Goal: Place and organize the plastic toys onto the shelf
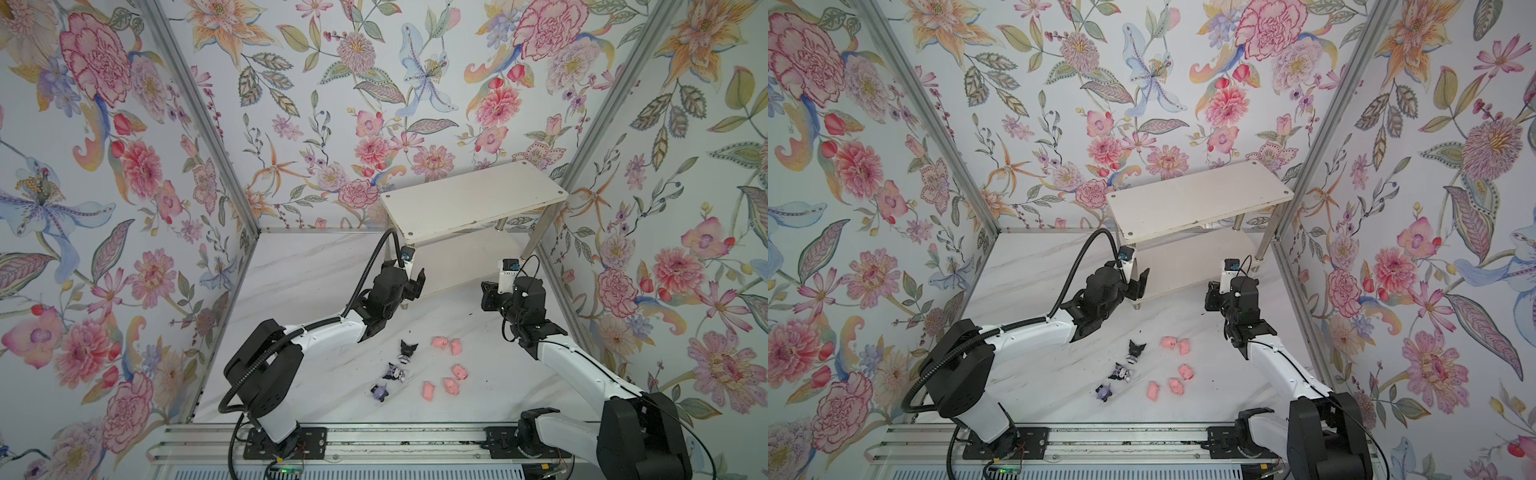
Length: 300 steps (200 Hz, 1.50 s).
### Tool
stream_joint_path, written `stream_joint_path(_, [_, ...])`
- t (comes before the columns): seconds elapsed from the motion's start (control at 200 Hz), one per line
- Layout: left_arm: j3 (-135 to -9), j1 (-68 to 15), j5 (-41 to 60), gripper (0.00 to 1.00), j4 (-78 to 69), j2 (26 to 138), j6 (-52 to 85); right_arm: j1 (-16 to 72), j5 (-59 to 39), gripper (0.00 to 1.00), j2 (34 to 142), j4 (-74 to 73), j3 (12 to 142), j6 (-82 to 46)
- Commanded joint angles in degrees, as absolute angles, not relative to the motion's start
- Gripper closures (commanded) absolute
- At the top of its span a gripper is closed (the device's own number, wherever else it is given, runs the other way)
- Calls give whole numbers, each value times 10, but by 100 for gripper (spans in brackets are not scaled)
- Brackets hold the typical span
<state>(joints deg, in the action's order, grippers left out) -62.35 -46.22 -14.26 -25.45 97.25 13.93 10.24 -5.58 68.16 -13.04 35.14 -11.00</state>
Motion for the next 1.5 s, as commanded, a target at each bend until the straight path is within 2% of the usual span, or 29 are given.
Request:
stream_joint_path(0.0, [-666,-467,-172,40,-242,996,114,99,-68,84,690,-122,361,-112])
stream_joint_path(0.15, [-675,-465,-217,68,-243,989,95,98,-69,82,685,-112,360,-104])
stream_joint_path(0.245, [-671,-460,-249,78,-237,976,82,96,-68,81,681,-106,359,-102])
stream_joint_path(0.31, [-661,-453,-266,80,-234,962,80,97,-70,80,680,-105,361,-101])
stream_joint_path(0.575, [-589,-376,-312,79,-209,860,109,121,-95,78,679,-100,372,-94])
stream_joint_path(0.896, [-525,-257,-334,79,-188,774,123,305,-70,76,642,-180,346,-16])
stream_joint_path(1.096, [-506,-239,-328,76,-193,750,129,358,-49,76,686,-160,375,1])
stream_joint_path(1.191, [-501,-238,-316,69,-184,745,138,367,-49,76,705,-139,388,0])
stream_joint_path(1.496, [-434,-238,-325,42,-157,646,169,519,16,71,723,-45,393,0])
